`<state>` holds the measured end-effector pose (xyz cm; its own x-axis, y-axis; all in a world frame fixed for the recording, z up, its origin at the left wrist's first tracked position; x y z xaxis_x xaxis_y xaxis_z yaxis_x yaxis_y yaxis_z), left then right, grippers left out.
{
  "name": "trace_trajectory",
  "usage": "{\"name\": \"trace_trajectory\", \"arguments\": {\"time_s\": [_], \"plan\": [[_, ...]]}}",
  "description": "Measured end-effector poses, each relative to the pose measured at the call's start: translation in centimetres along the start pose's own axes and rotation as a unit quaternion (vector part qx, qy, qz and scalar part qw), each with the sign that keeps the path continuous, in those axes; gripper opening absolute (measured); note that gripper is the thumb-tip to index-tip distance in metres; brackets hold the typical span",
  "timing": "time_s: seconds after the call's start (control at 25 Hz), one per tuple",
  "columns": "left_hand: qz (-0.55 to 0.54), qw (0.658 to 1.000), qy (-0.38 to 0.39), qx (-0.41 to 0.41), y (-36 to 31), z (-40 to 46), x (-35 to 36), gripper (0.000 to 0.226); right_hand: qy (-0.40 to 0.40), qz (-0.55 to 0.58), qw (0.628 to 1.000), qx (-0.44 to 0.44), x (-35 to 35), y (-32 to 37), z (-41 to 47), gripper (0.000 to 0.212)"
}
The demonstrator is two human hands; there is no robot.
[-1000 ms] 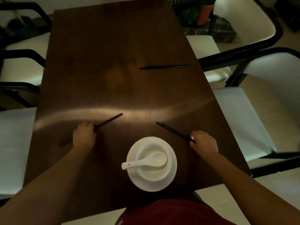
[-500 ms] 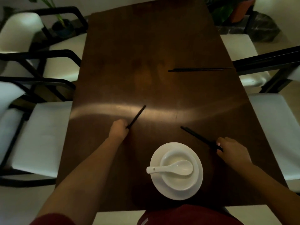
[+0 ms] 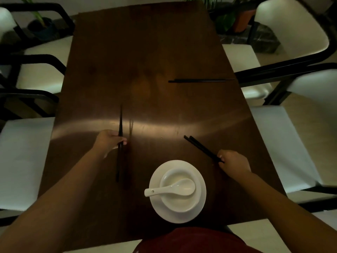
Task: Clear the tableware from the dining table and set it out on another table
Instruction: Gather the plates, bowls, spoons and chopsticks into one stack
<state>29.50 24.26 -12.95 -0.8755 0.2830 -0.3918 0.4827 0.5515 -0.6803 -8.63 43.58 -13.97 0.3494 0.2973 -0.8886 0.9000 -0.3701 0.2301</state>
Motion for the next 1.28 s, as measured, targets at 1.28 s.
{"name": "trace_trajectory", "arguments": {"time_s": [1.28], "plan": [[-0.225, 0.871, 0.435, 0.028, -12.2, -17.6, 14.5, 0.026, 0.117, 0.614, 0.779, -0.044, -15.3, 14.3, 0.3, 0.028]]}}
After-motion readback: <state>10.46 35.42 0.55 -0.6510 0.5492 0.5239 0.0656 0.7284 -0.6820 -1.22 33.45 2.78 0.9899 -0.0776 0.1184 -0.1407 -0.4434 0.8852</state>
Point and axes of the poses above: each hand's wrist, its own z-axis towards the middle knuckle, its own x-axis out of the palm, y = z × x, the point moved 7 cm from there along z, towards the middle knuckle, and after that the axes turned 1 degree about z, right-handed, at the moved point
